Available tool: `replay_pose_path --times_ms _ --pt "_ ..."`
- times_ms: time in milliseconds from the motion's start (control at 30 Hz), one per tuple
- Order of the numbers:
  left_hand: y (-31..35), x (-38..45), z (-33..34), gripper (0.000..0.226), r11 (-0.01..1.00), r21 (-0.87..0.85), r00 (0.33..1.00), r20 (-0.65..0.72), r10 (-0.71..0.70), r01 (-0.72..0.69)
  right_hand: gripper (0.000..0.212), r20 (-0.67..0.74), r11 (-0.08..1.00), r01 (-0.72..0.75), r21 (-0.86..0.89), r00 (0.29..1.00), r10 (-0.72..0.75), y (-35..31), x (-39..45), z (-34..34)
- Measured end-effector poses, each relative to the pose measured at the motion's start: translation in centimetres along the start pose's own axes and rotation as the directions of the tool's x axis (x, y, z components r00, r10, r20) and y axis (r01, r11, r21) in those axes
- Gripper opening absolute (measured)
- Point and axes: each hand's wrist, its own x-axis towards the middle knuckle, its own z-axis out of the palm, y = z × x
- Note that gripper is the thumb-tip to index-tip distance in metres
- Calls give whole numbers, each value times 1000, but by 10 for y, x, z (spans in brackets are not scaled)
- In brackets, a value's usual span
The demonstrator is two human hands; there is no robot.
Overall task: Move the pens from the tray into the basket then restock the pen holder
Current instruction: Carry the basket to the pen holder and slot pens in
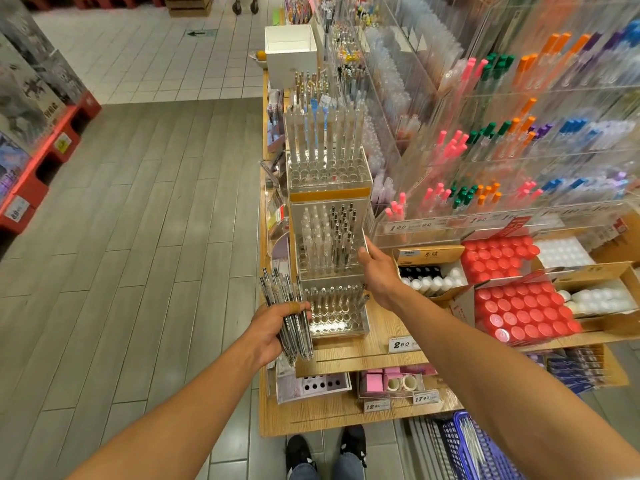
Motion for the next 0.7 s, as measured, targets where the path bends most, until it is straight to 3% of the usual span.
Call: replay_pose_path --times_ms 333,433,500,533,600,700 --pt "-5 -3 8 30 1000 -18 1000 16 -7 8 57 72 1000 -17 -25 997 18 3 -1 -8" --pt "-7 -6 8 47 1000 27 999 32 -12 11 58 -97 997 20 -76 995 -28 8 -11 -10" --pt "-11 -6 7 52 999 40 999 42 -14 12 34 -281 978 146 -151 942 -184 11 -22 -11" --pt "-12 -7 7 53 999 43 999 47 -12 10 22 -298 958 212 -193 918 -263 11 -28 -10" --pt "-14 -8 8 51 998 57 998 63 -11 7 10 -178 924 296 -242 923 -342 5 -40 -7" --pt "-15 -11 12 45 997 77 995 95 -6 -2 5 104 933 255 -254 966 -236 -9 -54 3"
